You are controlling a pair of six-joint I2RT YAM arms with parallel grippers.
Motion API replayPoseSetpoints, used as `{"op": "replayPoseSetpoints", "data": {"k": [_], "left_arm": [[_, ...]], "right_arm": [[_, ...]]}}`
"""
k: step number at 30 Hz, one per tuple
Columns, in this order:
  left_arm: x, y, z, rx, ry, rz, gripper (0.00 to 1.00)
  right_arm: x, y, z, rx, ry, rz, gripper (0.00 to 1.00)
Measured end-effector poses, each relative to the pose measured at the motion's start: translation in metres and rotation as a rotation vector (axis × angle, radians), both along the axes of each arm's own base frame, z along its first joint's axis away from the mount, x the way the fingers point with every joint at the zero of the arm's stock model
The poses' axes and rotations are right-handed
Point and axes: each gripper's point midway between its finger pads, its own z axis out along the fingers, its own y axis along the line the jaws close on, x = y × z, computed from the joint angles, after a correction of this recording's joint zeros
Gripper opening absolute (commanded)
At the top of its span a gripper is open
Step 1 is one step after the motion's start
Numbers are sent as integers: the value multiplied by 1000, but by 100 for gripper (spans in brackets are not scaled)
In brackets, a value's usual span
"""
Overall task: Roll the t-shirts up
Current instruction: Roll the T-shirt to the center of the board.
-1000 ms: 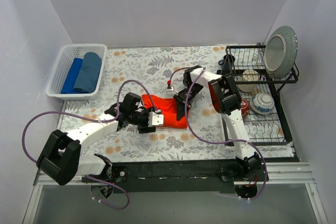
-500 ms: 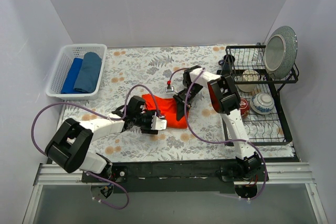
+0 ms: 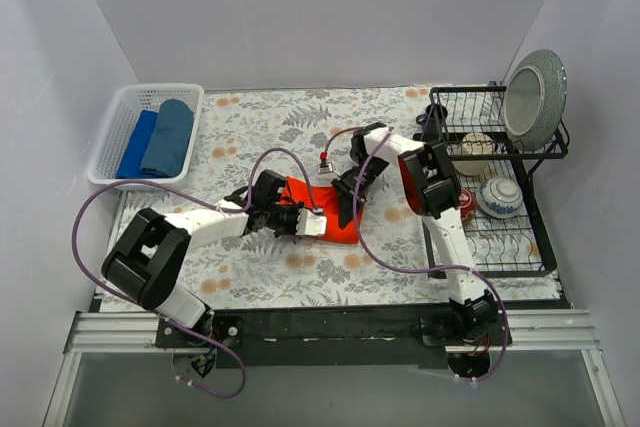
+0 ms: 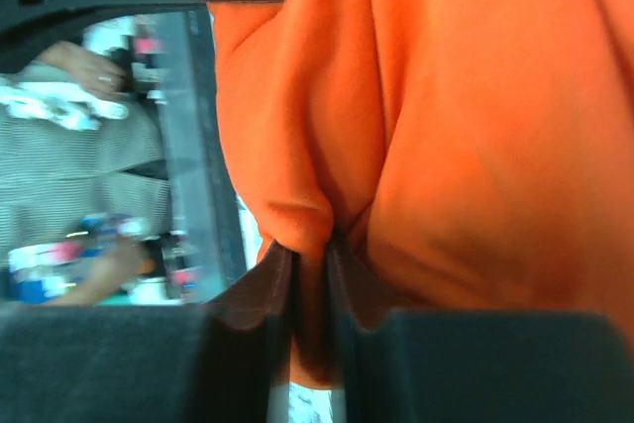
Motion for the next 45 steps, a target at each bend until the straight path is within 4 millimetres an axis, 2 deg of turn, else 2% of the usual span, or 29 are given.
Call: {"op": "replayPoseSetpoints", "data": {"k": [1, 3, 4, 8, 9, 11, 13, 14, 16, 18, 20, 22, 28, 34, 35, 37, 38, 39, 42, 45], "left_arm": [[-1, 0, 1, 2, 39, 4, 0], [-6, -2, 3, 3, 111, 10, 0], [-8, -2, 3, 4, 155, 15, 0], [-16, -3, 5, -2, 336, 51, 0], [-17, -3, 6, -5, 379, 62, 0], [-19, -2, 7, -14, 463, 91, 0], [-18, -1, 9, -22, 539, 118, 0], [-17, -1, 9, -29, 573, 134, 0], [-16, 1, 11, -40, 631, 159, 0], [-15, 3, 12, -51, 681, 180, 0], [-15, 5, 12, -59, 727, 197, 1], [-16, 6, 12, -64, 750, 206, 1], [-20, 9, 12, -58, 791, 216, 2], [-20, 10, 12, -68, 829, 226, 3], [-19, 11, 12, -71, 841, 233, 3], [-18, 11, 13, -78, 863, 242, 4], [-17, 12, 13, -82, 878, 246, 4], [-17, 12, 13, -85, 895, 251, 4], [-17, 15, 14, -83, 960, 265, 5], [-16, 20, 18, -71, 1039, 279, 8]], "right_arm": [[2, -2, 2, 2, -27, 3, 47], [12, -9, 8, 7, -122, 8, 57], [21, -14, 12, 16, -211, 11, 65], [53, -43, 45, 47, -589, -41, 75], [55, -55, 60, 52, -699, -72, 80], [51, -65, 80, 70, -867, -104, 83], [38, -68, 91, 93, -1030, -95, 85], [24, -57, 92, 124, -1096, -53, 86], [2, -42, 87, 173, -1179, 11, 88], [-22, -28, 72, 208, -1221, 88, 88], [-36, -22, 55, 208, -1233, 142, 88], [-36, -19, 50, 198, -1250, 156, 88], [-14, -2, 45, 200, -1344, 143, 88], [-9, 3, 18, 171, -1335, 182, 88], [-9, 2, 14, 167, -1330, 192, 86], [-10, 2, 10, 167, -1328, 208, 71], [-9, 2, 9, 170, -1332, 215, 61], [-9, 2, 9, 175, -1336, 221, 43], [-8, 6, 11, 177, -1315, 243, 20], [-5, 9, 14, 166, -1238, 246, 4]]}}
